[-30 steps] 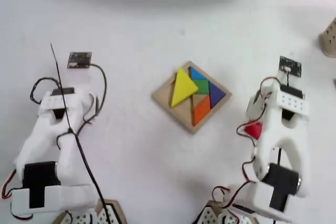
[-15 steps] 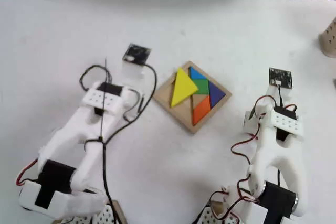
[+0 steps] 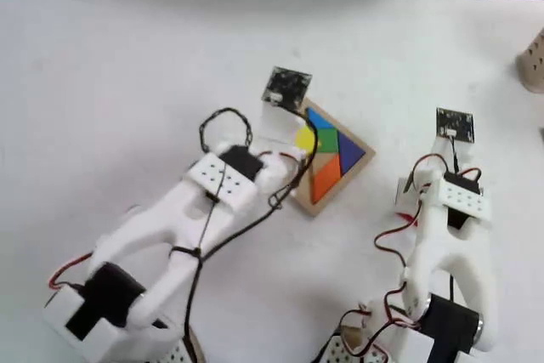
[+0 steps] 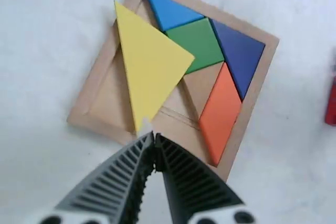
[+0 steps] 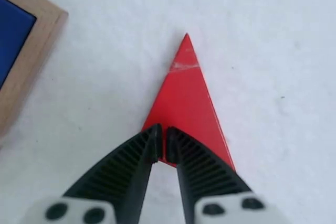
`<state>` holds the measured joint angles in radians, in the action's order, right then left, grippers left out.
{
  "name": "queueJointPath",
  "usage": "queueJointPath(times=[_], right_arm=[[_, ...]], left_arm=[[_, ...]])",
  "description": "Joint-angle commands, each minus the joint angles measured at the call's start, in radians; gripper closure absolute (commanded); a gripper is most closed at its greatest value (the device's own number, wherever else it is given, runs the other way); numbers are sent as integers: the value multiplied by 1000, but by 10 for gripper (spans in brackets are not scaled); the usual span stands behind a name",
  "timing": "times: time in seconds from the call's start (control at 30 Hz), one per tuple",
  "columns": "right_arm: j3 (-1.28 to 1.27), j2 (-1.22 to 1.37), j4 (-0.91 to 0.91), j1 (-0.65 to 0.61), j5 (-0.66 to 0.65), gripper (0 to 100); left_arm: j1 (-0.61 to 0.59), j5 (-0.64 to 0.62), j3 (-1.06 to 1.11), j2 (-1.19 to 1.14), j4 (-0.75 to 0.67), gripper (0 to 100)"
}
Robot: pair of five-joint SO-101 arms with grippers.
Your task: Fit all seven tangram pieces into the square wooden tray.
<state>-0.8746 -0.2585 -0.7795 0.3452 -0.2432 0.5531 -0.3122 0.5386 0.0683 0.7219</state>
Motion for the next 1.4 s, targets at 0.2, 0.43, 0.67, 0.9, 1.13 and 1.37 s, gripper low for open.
queueJointPath(times=[0.2,0.43,0.67,0.9,1.13,1.37], right_arm=[[12,2,35,-7,-12,981],[44,44,27,-2,-12,981],[44,47,27,-2,-12,981],[44,48,27,-1,-12,981],[44,48,27,-1,-12,981],[44,50,27,-2,-12,981]], left_arm=[[65,-20,-78,-249,-173,976],[-1,-15,-192,-343,-121,976],[-124,-17,-198,-343,-121,976],[-180,-20,-192,-341,-110,976],[-171,-15,-172,-260,-52,976],[-131,-15,-129,-239,-81,976]])
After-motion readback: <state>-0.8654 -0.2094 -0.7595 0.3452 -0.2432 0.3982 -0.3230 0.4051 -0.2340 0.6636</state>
